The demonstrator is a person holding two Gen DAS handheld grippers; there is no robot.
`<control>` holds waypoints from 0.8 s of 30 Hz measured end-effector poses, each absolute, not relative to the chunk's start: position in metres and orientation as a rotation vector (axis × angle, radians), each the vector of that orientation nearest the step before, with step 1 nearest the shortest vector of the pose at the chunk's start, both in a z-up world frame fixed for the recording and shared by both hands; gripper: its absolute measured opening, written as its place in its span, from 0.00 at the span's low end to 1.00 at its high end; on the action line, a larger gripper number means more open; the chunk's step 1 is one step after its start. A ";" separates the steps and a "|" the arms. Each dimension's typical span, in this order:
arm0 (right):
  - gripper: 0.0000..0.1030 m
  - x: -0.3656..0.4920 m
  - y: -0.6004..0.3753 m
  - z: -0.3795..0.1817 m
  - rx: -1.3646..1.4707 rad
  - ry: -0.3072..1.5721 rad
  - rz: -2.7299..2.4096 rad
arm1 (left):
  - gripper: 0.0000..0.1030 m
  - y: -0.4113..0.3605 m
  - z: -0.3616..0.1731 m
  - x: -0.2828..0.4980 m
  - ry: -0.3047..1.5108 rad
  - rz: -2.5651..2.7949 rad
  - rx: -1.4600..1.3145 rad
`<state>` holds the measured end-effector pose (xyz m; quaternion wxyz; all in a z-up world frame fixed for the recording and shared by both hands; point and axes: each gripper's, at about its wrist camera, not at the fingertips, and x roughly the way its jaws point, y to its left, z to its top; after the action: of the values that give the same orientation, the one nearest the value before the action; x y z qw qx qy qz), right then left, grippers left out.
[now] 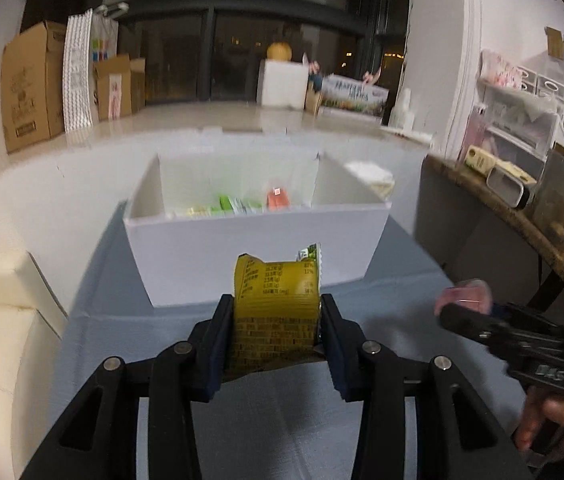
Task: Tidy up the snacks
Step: 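Lower the cup and bag into the white box, open both grippers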
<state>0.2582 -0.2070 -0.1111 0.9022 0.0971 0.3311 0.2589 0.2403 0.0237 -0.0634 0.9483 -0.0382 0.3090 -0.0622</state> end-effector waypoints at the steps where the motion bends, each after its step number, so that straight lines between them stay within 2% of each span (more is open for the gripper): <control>1: 0.49 0.261 -0.203 -0.108 0.196 0.679 0.541 | 0.44 0.027 -0.057 0.243 0.620 -0.128 -0.083; 7: 0.49 0.293 -0.179 -0.078 0.141 0.624 0.555 | 0.44 0.039 -0.033 0.275 0.578 -0.104 -0.096; 13: 0.49 0.356 -0.161 -0.046 0.154 0.610 0.542 | 0.45 0.056 -0.032 0.349 0.619 -0.089 -0.110; 17: 0.49 0.397 -0.151 -0.042 0.138 0.629 0.514 | 0.56 0.066 -0.046 0.391 0.664 -0.062 -0.134; 18: 0.50 0.409 -0.147 -0.044 0.133 0.637 0.508 | 0.62 0.066 -0.049 0.398 0.674 -0.065 -0.128; 19: 0.50 0.418 -0.144 -0.046 0.120 0.649 0.488 | 0.77 0.067 -0.052 0.404 0.686 -0.064 -0.120; 20: 0.55 0.425 -0.141 -0.049 0.111 0.664 0.479 | 0.86 0.068 -0.057 0.409 0.702 -0.050 -0.110; 21: 0.75 0.432 -0.139 -0.052 0.114 0.691 0.484 | 0.95 0.069 -0.059 0.410 0.707 -0.040 -0.110; 23: 0.95 0.436 -0.142 -0.053 0.151 0.690 0.496 | 0.97 0.074 -0.061 0.406 0.690 -0.041 -0.124; 24: 0.97 0.434 -0.146 -0.053 0.173 0.673 0.490 | 1.00 0.075 -0.062 0.403 0.685 -0.039 -0.121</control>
<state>0.4338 -0.1463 -0.0530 0.9110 0.0839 0.3264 0.2379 0.4032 0.0750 -0.0617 0.9400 -0.0593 0.3355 -0.0190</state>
